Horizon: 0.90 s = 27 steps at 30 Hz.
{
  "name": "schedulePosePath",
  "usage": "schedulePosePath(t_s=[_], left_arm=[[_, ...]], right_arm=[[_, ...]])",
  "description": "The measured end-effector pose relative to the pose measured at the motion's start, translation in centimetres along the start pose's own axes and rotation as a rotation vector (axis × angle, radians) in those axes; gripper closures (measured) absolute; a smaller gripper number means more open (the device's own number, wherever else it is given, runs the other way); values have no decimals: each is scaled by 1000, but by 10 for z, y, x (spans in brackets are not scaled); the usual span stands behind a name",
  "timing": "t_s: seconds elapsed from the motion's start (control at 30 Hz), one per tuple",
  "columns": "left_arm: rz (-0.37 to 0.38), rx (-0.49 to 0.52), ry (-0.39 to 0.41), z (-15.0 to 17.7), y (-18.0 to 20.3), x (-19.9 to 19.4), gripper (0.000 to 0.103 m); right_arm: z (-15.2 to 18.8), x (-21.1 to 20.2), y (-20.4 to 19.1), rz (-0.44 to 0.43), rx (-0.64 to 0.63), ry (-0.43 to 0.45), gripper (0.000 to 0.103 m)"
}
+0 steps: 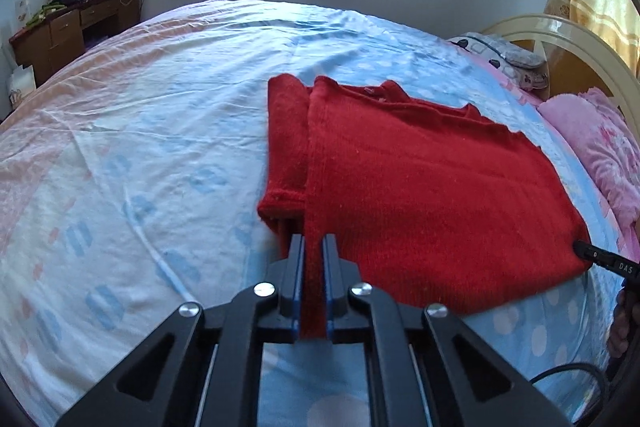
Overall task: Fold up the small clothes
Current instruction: 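Pinch the folded sweater edge with the left tool, straighten it, release, then move both open tools to the side edge of the folded sweater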
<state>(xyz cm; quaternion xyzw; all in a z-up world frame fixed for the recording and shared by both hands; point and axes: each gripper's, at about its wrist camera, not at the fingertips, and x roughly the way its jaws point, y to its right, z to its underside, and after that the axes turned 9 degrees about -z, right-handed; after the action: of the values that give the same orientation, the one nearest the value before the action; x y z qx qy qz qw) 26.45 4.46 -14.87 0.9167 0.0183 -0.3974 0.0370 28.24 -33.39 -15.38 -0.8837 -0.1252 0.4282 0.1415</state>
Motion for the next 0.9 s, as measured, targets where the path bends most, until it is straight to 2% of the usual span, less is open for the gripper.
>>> schedulePosePath(t_s=[0.17,0.23,0.33,0.37,0.43,0.5,0.57,0.6,0.67,0.73,0.83,0.9], left_arm=[[2,-19,1,3,-3,0,94],[4,-23,-1,3,-4,0,93],[4,-23,2,4,-4,-1,93],[1,-22,4,5,-3,-2,92],[-2,-26,6,6,-4,-5,87],[-2,-36,11,7,-7,-10,87],[-2,-37,7,8,-9,-13,82],[-2,-38,9,9,-11,-14,77],[-16,-30,9,12,-16,-17,66],[-30,-35,15,15,-23,-19,49],[-47,-37,27,18,-32,-20,41],[-56,-44,27,20,-37,-19,41]], right_arm=[[1,-2,-1,14,-16,6,83],[-1,-9,-7,43,-16,41,78],[-9,-17,-25,38,-58,93,67],[-13,-16,-34,28,-75,99,61],[-19,-9,-50,-15,-104,87,55],[-21,4,-62,-37,-139,63,55],[-19,24,-68,2,-161,13,55],[-18,30,-70,28,-173,-4,54],[-11,30,-82,109,-238,-13,54],[-6,26,-90,190,-270,-34,55],[-4,8,-86,262,-251,4,55],[-6,-6,-68,323,-202,25,55]])
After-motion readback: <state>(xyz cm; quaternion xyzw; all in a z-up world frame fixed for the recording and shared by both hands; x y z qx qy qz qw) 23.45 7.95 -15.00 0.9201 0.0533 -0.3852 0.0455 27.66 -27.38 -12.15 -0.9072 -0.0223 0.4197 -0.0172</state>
